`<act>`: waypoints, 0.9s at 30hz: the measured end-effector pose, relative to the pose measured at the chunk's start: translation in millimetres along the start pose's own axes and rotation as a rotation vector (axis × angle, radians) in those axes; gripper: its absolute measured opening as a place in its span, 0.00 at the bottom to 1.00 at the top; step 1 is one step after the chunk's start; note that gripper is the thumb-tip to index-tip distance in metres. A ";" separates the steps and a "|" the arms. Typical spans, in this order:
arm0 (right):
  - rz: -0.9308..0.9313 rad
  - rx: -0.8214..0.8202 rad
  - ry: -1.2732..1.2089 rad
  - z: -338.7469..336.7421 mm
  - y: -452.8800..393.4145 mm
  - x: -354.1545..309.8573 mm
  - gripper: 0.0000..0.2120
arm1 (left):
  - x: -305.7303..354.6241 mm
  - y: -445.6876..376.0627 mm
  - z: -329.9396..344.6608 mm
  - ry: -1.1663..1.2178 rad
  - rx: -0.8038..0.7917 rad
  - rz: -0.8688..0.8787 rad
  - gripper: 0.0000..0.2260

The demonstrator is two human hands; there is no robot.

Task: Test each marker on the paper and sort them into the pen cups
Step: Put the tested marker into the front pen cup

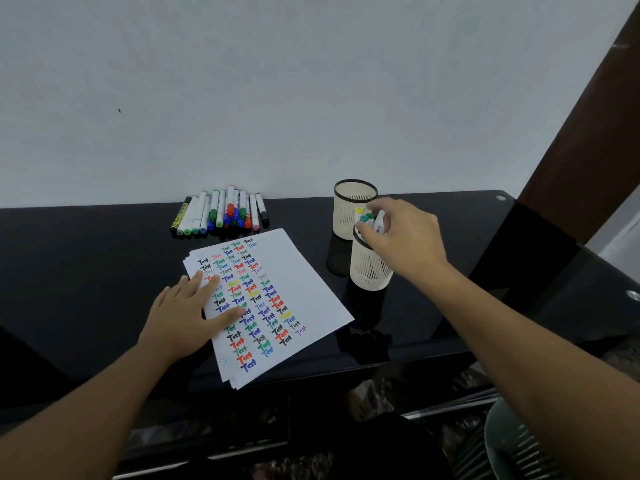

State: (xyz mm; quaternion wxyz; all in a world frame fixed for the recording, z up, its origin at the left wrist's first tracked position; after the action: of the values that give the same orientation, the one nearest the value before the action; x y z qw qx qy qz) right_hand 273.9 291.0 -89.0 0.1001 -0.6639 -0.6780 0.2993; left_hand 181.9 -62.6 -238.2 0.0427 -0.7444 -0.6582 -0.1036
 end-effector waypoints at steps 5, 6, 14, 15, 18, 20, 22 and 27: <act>-0.192 0.154 -0.038 6.3 -11.6 -32.3 0.15 | 4.6 -10.9 -15.6 -0.073 -0.033 -0.036 0.55; -0.243 0.160 -0.035 11.2 -15.1 -42.0 0.13 | 3.8 -15.8 -20.2 -0.068 -0.042 -0.037 0.56; -0.238 -0.212 -0.220 120.3 -48.7 -76.5 0.09 | -9.5 -33.5 -15.3 -0.102 -0.094 -0.034 0.46; -0.201 -0.271 -0.230 137.7 -53.4 -72.3 0.10 | -11.3 -32.3 -12.0 -0.099 -0.070 -0.026 0.45; -0.136 -0.397 -0.201 182.5 -71.7 -59.5 0.13 | -14.7 -32.8 -8.5 -0.068 -0.031 -0.021 0.44; -0.103 -0.438 -0.183 204.9 -87.3 -53.8 0.14 | -14.1 -33.4 -9.3 -0.054 -0.027 -0.026 0.42; -0.091 -0.477 -0.157 222.3 -103.3 -50.9 0.16 | -14.5 -34.4 -10.6 -0.029 -0.019 -0.034 0.41; -0.133 -0.514 -0.062 250.2 -125.8 -47.0 0.18 | -16.0 -34.4 -8.8 -0.008 -0.007 -0.035 0.41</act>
State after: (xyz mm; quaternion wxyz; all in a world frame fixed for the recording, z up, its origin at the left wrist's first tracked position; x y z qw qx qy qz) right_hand 39.4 185.3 -209.3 -0.0731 -0.6120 -0.7766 0.1302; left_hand 145.3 -75.4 -235.5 0.0356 -0.7332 -0.6711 -0.1037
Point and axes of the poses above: each hand's wrist, its own y-axis away from the middle knuckle, its own z-axis out of the palm, x = y × z, the point moved 2 cm from there along -y, towards the middle knuckle, and after that the axes turned 11 degrees about -z, right-handed, at the moved point
